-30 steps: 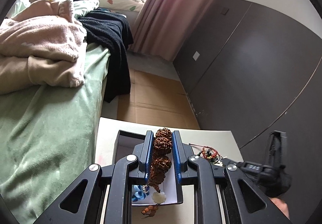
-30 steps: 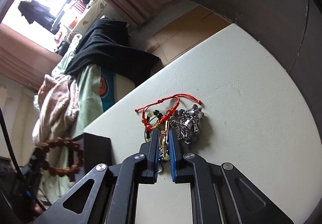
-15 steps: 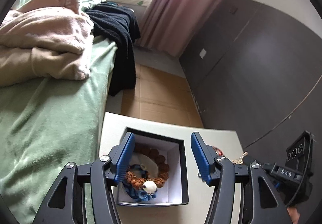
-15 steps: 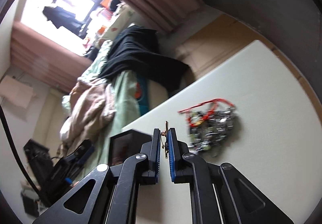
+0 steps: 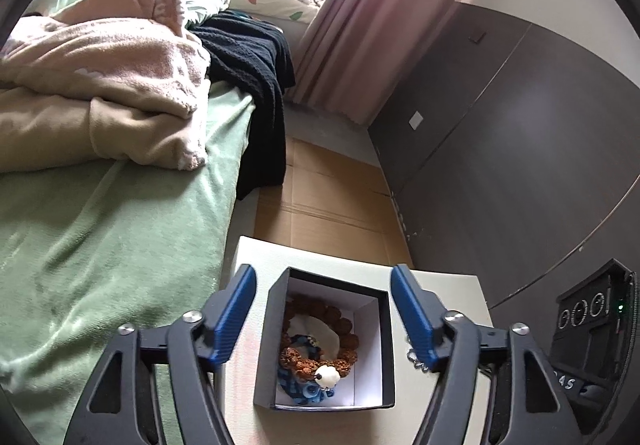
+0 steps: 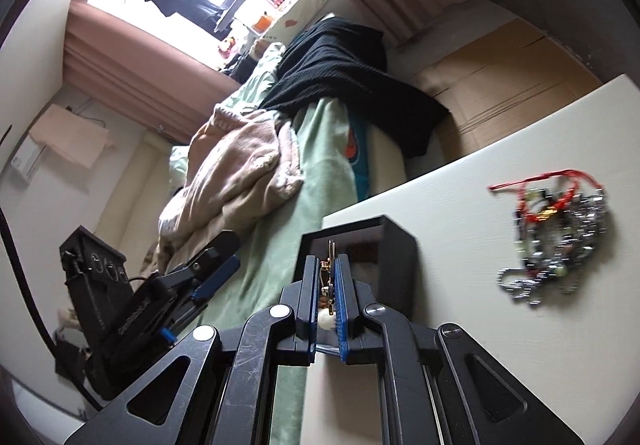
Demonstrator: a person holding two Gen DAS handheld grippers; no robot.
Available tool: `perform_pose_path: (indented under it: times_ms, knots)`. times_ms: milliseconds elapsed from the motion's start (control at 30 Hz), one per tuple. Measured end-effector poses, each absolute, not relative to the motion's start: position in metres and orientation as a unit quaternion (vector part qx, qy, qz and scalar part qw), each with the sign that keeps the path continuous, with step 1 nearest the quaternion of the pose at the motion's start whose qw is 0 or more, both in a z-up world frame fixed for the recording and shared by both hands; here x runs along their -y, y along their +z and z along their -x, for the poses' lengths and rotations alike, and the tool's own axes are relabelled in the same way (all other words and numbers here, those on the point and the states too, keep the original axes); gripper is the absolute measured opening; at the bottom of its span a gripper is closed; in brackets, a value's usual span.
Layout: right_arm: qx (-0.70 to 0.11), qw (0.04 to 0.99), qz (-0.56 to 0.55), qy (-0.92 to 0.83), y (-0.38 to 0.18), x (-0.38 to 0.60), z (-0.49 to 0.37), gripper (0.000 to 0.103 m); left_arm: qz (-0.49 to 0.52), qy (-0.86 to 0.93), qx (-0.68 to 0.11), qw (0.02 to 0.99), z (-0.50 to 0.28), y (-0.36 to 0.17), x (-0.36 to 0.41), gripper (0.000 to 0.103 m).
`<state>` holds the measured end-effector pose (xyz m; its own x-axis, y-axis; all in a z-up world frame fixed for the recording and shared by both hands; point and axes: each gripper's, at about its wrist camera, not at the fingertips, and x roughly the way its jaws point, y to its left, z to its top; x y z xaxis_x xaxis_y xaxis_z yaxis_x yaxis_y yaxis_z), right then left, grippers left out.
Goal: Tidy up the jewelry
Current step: 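Lower the gold pendant into the black box and open the right tool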
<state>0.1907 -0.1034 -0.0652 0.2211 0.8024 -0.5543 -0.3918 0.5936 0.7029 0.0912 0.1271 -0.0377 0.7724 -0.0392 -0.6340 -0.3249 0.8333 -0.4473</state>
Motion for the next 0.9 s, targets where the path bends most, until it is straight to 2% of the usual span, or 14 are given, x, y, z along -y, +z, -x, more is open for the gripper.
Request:
perform_pose_path:
  times_ms: [167, 200, 233, 300, 333, 567, 633, 700, 900]
  knots:
    - [-0.483, 0.741, -0.224, 0.408, -0.074, 0.086, -0.191, 0.011, 0.284, 0.083, -0.33, 0.896, -0.091, -0.04, -0.132, 0.074]
    - [-0.498, 0.733, -0.217, 0.41, -0.078, 0.081, -0.192, 0.023, 0.285, 0.083, -0.33, 0.896, -0.091, -0.04, -0.133, 0.075]
    - [-0.511, 0.724, -0.215, 0.411, -0.081, 0.079, -0.194, 0.046, 0.285, 0.083, -0.331, 0.896, -0.09, -0.04, -0.133, 0.075]
    - [-0.512, 0.727, -0.224, 0.399, -0.082, 0.086, -0.197, 0.065, 0.282, 0.082, -0.332, 0.896, -0.09, -0.04, -0.132, 0.075]
    - [-0.505, 0.736, -0.224, 0.392, -0.079, 0.092, -0.197, 0.069, 0.281, 0.082, -0.332, 0.897, -0.091, -0.04, -0.132, 0.075]
    - [-0.499, 0.76, -0.215, 0.356, -0.068, 0.132, -0.201, 0.07, 0.273, 0.067, -0.328, 0.902, -0.094, -0.037, -0.119, 0.075]
    - [-0.502, 0.765, -0.211, 0.344, -0.067, 0.145, -0.201, 0.08, 0.267, 0.061, -0.33, 0.904, -0.096, -0.037, -0.113, 0.075]
    - [-0.5, 0.771, -0.211, 0.332, -0.066, 0.155, -0.202, 0.086, 0.258, 0.054, -0.33, 0.906, -0.098, -0.036, -0.105, 0.075]
    - [-0.497, 0.787, -0.216, 0.296, -0.064, 0.192, -0.207, 0.089, 0.242, 0.036, -0.334, 0.91, -0.106, -0.035, -0.083, 0.075]
